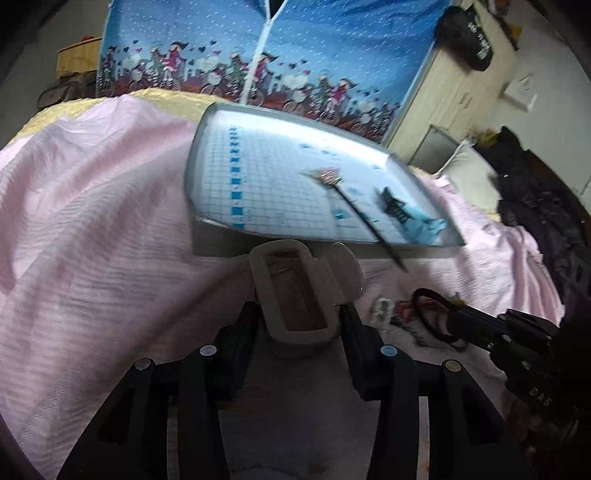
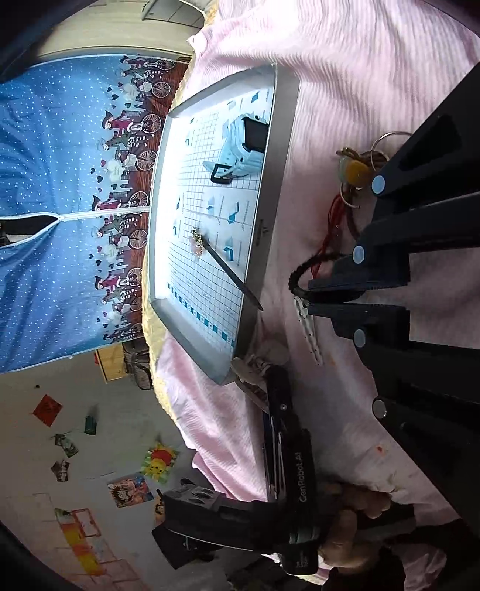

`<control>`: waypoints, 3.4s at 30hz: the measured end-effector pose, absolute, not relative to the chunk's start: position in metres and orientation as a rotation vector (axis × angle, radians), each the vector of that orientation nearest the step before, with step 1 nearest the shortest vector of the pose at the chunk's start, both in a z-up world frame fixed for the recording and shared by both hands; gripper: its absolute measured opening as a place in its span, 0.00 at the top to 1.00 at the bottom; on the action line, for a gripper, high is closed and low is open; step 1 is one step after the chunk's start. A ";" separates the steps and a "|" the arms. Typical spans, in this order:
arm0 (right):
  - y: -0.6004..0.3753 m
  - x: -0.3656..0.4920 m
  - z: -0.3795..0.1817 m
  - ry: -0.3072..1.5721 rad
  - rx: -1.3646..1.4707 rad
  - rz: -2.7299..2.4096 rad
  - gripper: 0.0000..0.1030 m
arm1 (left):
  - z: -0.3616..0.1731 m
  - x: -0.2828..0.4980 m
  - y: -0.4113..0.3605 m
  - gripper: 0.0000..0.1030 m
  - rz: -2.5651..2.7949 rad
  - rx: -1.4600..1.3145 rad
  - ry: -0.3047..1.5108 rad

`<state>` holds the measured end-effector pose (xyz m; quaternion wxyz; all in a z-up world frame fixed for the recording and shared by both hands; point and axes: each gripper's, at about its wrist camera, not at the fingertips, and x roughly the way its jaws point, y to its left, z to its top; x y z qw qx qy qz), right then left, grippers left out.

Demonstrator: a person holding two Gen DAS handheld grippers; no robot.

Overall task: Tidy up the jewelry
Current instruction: 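Carry the claw clip to the tray with the left tool while the right tool carries the hair tie, then release the claw clip in the tray with the left tool while the right tool releases the hair tie, then withdraw both tools from the tray back over the remaining items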

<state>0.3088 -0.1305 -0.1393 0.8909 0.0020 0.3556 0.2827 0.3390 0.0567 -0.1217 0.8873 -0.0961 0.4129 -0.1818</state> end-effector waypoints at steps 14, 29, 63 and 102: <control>-0.171 0.320 -0.107 0.607 0.131 0.510 0.94 | -0.077 0.310 0.033 0.62 -0.343 -0.223 0.596; -0.263 0.379 -0.113 0.585 0.381 0.381 0.94 | -0.059 0.392 -0.057 0.62 -0.337 -0.188 0.735; -0.274 0.382 -0.124 0.610 0.337 0.271 0.15 | -0.066 0.385 -0.058 0.20 -0.091 -0.113 0.698; -0.211 0.168 -0.084 0.544 0.109 0.220 0.00 | -0.055 0.183 0.036 0.01 -0.177 -0.079 0.620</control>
